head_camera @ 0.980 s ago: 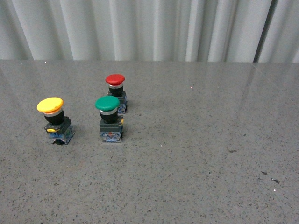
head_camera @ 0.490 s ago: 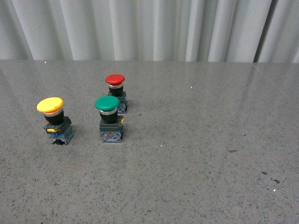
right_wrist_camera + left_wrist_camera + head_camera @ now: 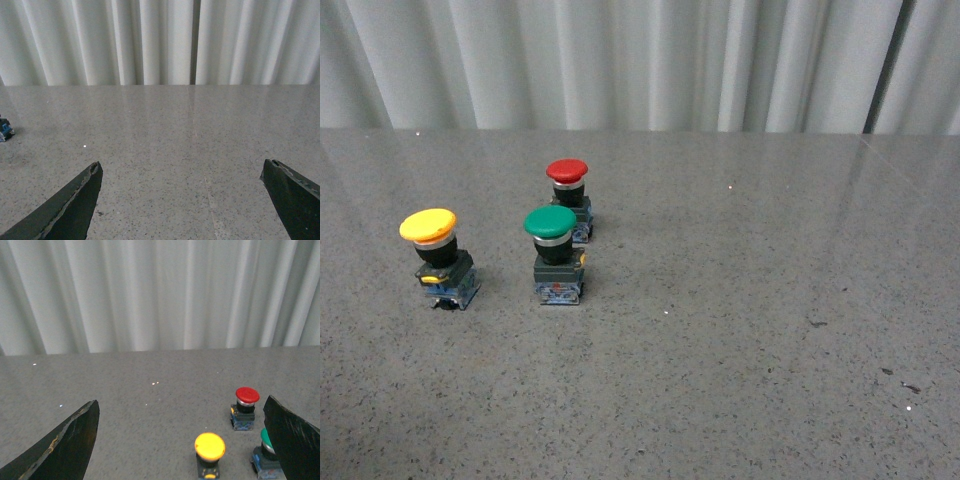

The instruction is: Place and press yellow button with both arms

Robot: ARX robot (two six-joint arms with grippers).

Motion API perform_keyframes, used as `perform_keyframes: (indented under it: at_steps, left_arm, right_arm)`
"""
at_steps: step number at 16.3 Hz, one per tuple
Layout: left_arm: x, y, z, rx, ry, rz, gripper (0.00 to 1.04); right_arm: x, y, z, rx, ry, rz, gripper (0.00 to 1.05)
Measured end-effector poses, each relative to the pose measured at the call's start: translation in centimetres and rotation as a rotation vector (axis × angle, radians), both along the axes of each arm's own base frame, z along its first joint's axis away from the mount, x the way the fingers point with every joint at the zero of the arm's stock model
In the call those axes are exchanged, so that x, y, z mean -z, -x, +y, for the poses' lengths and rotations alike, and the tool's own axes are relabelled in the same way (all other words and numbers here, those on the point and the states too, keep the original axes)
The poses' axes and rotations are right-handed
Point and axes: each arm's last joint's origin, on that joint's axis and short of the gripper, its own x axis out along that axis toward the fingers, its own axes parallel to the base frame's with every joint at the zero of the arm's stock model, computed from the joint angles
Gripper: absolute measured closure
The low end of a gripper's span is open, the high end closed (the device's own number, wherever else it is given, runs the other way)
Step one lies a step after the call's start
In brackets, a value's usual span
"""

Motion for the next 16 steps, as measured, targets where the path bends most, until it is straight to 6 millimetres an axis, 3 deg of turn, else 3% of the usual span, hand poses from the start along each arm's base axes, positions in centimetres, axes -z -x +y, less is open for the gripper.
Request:
perform_keyframes:
  at_steps: [2,3,5,10,13,14,16]
  left_arm:
    - [-0.7,-5.5,-1.4,0.023,-0.01,0.077,0.07]
    - [0.3,-8.1,-2.1,0.018,-0.025,0.159,0.07]
    - [2.8,-10.8,-3.1,0.032,-0.049,0.298,0.07]
    - [7.4,-13.3,-4.6,0.125,-0.005,0.478,0.07]
    - [8.3,-13.4,-4.8,0.105,-0.01,0.487,0.07]
    - [8.3,-13.3,-4.7,0.093,-0.014,0.483,0.1]
    - [8.7,-12.9,-4.7,0.073,-0.027,0.492,0.28]
  right_arm:
    - [0.0,0.0,0.0,0.0,0.0,0.0,0.07]
    - [0.0,0.0,0.0,0.0,0.0,0.0,0.07]
    - [0.0,0.0,0.0,0.0,0.0,0.0,0.07]
    - [0.0,0.0,0.0,0.0,0.0,0.0,0.07]
    - [0.0,0.0,0.0,0.0,0.0,0.0,0.07]
    - [0.0,0.0,0.0,0.0,0.0,0.0,0.07]
    - [0.0,0.0,0.0,0.0,0.0,0.0,0.07]
